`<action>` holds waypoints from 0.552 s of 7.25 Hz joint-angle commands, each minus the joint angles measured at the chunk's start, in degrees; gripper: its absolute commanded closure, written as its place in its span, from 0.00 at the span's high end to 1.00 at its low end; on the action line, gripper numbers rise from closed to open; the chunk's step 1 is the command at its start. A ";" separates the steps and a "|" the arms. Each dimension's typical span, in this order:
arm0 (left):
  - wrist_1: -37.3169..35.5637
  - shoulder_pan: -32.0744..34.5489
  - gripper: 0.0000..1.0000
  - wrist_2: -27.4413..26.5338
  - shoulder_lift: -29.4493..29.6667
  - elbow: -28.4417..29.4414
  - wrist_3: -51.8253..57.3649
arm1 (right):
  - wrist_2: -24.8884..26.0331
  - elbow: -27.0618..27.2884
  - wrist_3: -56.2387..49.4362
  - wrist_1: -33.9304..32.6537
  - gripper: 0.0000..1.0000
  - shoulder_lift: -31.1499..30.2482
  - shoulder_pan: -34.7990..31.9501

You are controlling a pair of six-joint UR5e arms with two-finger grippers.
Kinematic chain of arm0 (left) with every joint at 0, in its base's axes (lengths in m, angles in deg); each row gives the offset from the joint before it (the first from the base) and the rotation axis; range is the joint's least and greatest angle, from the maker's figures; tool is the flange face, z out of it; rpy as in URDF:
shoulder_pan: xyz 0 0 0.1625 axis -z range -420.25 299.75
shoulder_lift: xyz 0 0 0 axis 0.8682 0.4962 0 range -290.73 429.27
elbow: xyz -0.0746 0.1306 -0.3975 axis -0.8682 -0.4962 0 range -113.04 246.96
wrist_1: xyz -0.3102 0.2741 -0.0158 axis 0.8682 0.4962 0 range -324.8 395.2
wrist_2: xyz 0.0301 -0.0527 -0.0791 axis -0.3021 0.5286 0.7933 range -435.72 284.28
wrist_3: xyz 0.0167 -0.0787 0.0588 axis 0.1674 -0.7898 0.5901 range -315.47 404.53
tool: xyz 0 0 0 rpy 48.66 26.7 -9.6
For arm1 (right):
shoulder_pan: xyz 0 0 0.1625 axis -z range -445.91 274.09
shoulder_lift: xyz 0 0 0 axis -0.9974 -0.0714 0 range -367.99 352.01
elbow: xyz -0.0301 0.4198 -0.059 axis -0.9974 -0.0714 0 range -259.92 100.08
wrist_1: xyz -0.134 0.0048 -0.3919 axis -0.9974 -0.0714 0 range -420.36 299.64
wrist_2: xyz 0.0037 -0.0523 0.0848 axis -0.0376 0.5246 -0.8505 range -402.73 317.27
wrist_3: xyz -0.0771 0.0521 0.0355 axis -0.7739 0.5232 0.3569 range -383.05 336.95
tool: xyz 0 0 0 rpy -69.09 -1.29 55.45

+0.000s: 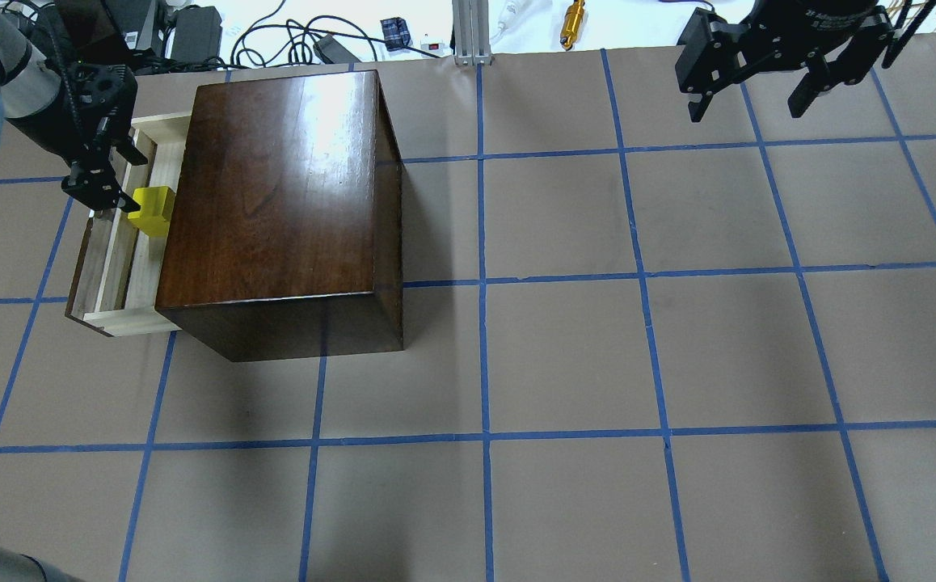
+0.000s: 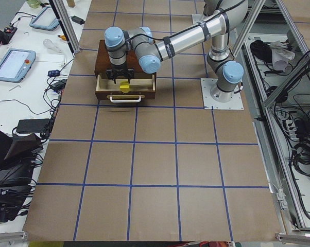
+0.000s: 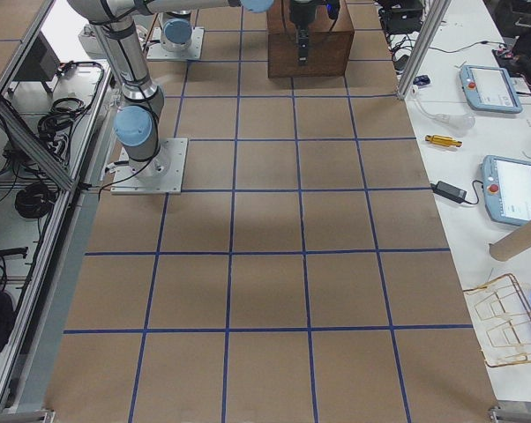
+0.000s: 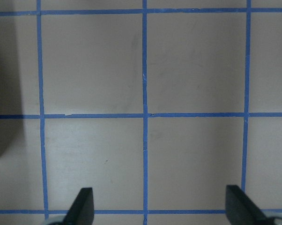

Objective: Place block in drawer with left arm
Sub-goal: 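Lower the cube into the drawer and open the left gripper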

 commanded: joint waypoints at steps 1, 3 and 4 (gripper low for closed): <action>2.41 0.69 0.80 -0.69 -3.48 4.06 -11.09 | -0.09 0.00 0.00 0.00 1.00 0.02 -0.05; 5.75 4.27 0.80 -0.78 -7.08 4.34 -30.23 | 0.00 0.00 0.00 0.00 1.00 -0.07 0.04; 7.68 7.70 0.82 -1.22 -8.75 4.34 -39.02 | -0.09 0.00 0.00 0.00 1.00 0.02 -0.05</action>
